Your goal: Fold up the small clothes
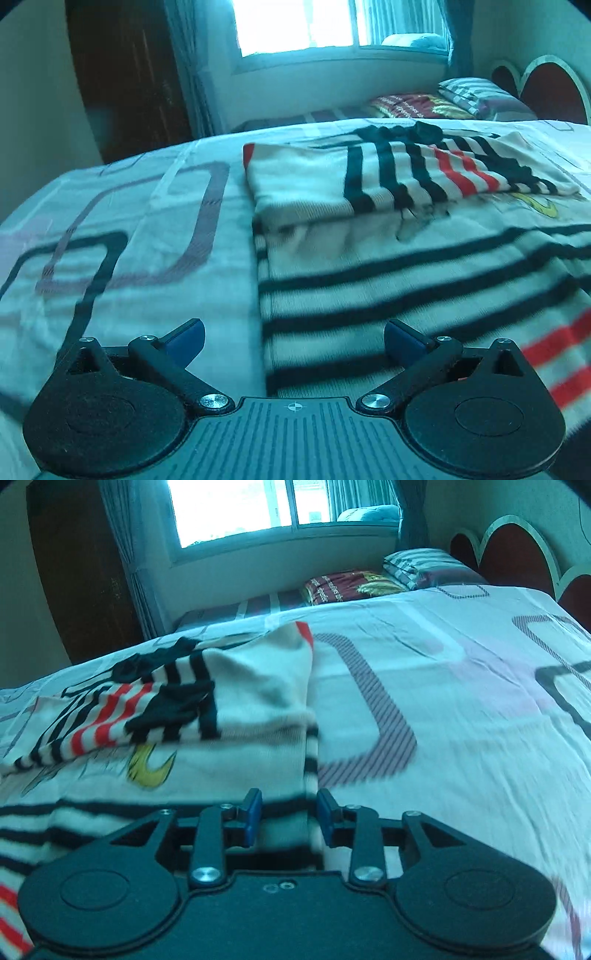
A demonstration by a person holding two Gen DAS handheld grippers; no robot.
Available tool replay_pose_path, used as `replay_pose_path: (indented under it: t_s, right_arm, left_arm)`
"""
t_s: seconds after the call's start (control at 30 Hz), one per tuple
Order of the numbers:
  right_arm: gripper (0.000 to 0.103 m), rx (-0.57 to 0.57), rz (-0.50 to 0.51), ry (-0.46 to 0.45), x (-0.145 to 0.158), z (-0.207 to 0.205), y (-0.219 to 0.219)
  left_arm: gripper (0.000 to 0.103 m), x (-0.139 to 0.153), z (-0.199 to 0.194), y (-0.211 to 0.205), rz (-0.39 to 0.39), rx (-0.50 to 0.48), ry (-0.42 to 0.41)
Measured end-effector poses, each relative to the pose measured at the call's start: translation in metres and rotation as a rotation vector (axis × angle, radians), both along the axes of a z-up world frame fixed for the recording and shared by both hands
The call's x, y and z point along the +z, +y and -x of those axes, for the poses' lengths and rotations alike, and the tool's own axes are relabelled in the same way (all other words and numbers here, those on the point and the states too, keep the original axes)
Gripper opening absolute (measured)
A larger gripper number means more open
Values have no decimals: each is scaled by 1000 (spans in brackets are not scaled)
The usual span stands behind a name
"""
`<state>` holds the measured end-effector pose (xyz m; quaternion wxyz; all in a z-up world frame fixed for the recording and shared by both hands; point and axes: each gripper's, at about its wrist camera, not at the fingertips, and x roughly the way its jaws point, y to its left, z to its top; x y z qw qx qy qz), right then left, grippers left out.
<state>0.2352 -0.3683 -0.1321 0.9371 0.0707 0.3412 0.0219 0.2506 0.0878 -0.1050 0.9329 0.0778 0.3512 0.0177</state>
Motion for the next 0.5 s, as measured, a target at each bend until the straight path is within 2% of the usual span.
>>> replay_pose_path:
  t_s: [0.07,0.37,0.5]
  right_arm:
    - [44,0,-5,9,2,14,1]
    - [47,13,-24,4,21,78,-6]
    - [48,2,-81,21,19,110,-19]
  left_arm:
    - [102,2,15,-2,3,1,2]
    - [102,17,74,-3,20,-19,-18]
    - [102,20,106,0,81,-41,5]
